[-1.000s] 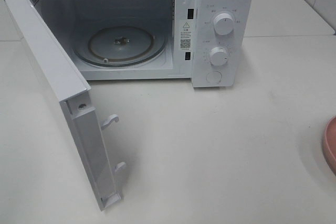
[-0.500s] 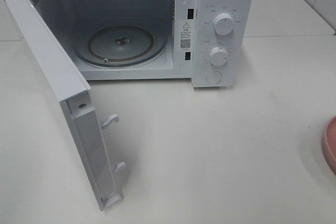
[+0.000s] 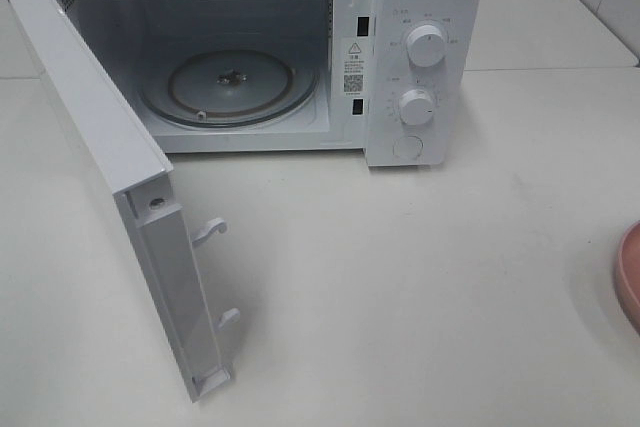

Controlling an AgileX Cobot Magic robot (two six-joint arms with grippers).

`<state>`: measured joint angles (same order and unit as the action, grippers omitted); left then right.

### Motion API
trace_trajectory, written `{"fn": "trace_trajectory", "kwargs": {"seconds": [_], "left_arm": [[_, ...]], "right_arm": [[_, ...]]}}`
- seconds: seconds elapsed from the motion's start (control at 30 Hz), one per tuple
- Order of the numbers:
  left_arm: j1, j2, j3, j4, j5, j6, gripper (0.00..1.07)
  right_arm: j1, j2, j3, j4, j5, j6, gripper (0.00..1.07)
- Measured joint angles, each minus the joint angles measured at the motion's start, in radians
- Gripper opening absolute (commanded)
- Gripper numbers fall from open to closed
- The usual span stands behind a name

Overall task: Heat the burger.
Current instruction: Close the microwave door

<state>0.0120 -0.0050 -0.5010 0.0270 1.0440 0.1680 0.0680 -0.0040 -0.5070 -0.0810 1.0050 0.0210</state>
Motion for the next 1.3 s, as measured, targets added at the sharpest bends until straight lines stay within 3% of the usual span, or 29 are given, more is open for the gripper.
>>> {"fn": "trace_trajectory", "kwargs": {"seconds": [0.27, 0.43, 0.47, 0.5, 0.53, 0.6, 0.63, 0.67, 0.7, 0.73, 0.93, 1.2, 1.27, 1.3], "left_arm": [[-0.001, 0.0, -0.007, -0.008, -0.007, 0.0, 0.91], [-0.001, 0.0, -0.036, -0.01, -0.109, 0.0, 0.75], [-0.001, 0.015, -0.036, -0.008, -0.131, 0.0, 0.63], [-0.001, 0.015, -0.036, -0.008, -0.131, 0.0, 0.63], [-0.001, 0.05, -0.036, -0.008, -0.152, 0.0, 0.52], [-0.001, 0.07, -0.036, -0.008, -0.167, 0.0, 0.46], [-0.001, 0.107, -0.036, -0.007, -0.208, 0.0, 0.31], [-0.001, 0.107, -0.036, -0.007, -0.208, 0.0, 0.31], [-0.001, 0.15, -0.036, -0.007, -0.262, -0.001, 0.12], [-0.001, 0.168, -0.036, -0.007, -0.283, -0.002, 0.01], [-0.001, 0.272, -0.011, -0.007, -0.433, -0.004, 0.0], [-0.001, 0.403, 0.143, -0.009, -0.798, -0.006, 0.0], [-0.001, 0.471, 0.229, -0.019, -1.01, -0.008, 0.0], [-0.001, 0.471, 0.229, -0.019, -1.01, -0.008, 0.0]], "right_arm": [[0.0, 0.0, 0.0, 0.0, 0.0, 0.0, 0.76], [0.0, 0.0, 0.0, 0.0, 0.0, 0.0, 0.76], [0.0, 0.0, 0.0, 0.0, 0.0, 0.0, 0.76], [0.0, 0.0, 0.0, 0.0, 0.0, 0.0, 0.76], [0.0, 0.0, 0.0, 0.0, 0.0, 0.0, 0.76], [0.0, 0.0, 0.0, 0.0, 0.0, 0.0, 0.76], [0.0, 0.0, 0.0, 0.0, 0.0, 0.0, 0.76], [0.0, 0.0, 0.0, 0.0, 0.0, 0.0, 0.76], [0.0, 0.0, 0.0, 0.0, 0.0, 0.0, 0.76], [0.0, 0.0, 0.0, 0.0, 0.0, 0.0, 0.76], [0.0, 0.0, 0.0, 0.0, 0.0, 0.0, 0.76], [0.0, 0.0, 0.0, 0.0, 0.0, 0.0, 0.76], [0.0, 0.0, 0.0, 0.0, 0.0, 0.0, 0.76], [0.0, 0.0, 0.0, 0.0, 0.0, 0.0, 0.76]]}}
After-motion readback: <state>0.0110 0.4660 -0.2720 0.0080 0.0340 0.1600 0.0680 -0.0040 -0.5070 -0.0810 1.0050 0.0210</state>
